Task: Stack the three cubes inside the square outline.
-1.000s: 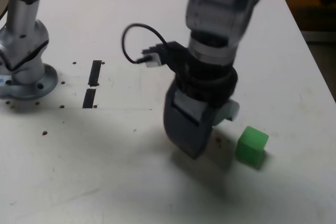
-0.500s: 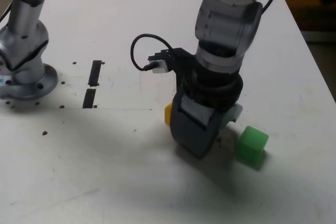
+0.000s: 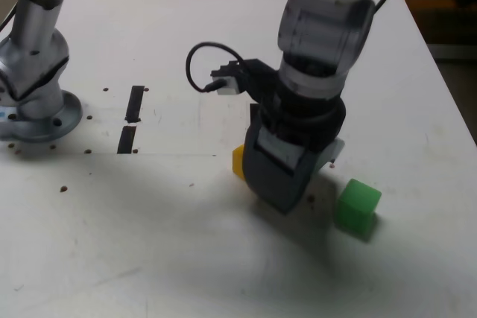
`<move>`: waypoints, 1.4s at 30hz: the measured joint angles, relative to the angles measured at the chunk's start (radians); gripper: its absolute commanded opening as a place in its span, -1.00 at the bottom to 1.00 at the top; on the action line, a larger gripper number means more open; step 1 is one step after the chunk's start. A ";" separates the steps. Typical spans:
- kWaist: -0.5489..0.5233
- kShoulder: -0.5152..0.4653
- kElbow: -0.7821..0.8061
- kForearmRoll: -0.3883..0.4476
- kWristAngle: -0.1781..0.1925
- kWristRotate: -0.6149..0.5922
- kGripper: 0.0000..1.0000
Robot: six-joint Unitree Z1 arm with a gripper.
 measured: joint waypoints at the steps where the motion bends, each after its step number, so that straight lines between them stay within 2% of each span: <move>1: 0.000 -0.001 -0.005 0.010 -0.001 0.002 -0.86; 6: 0.000 -0.003 -0.036 0.057 -0.003 0.025 -0.87; 13: 0.000 -0.051 -0.165 0.156 0.061 0.127 -0.90; 21: 0.001 -0.057 -0.255 0.269 0.066 0.146 -0.96; 23: 0.001 -0.058 -0.262 0.282 0.070 0.136 -0.91; 25: 0.001 -0.058 -0.264 0.283 0.069 0.120 -0.69; 26: 0.001 -0.058 -0.265 0.283 0.064 0.111 -0.40; 30: 0.001 -0.061 -0.246 0.252 0.024 0.080 0.54; 32: 0.001 -0.064 -0.213 0.234 0.001 0.079 0.81; 35: 0.001 -0.074 -0.144 0.193 -0.046 0.076 0.96; 37: 0.001 -0.081 -0.076 0.142 -0.080 0.075 0.99; 39: 0.000 -0.082 -0.047 0.116 -0.086 0.075 0.99; 42: 0.001 -0.088 0.037 0.015 -0.097 0.075 1.00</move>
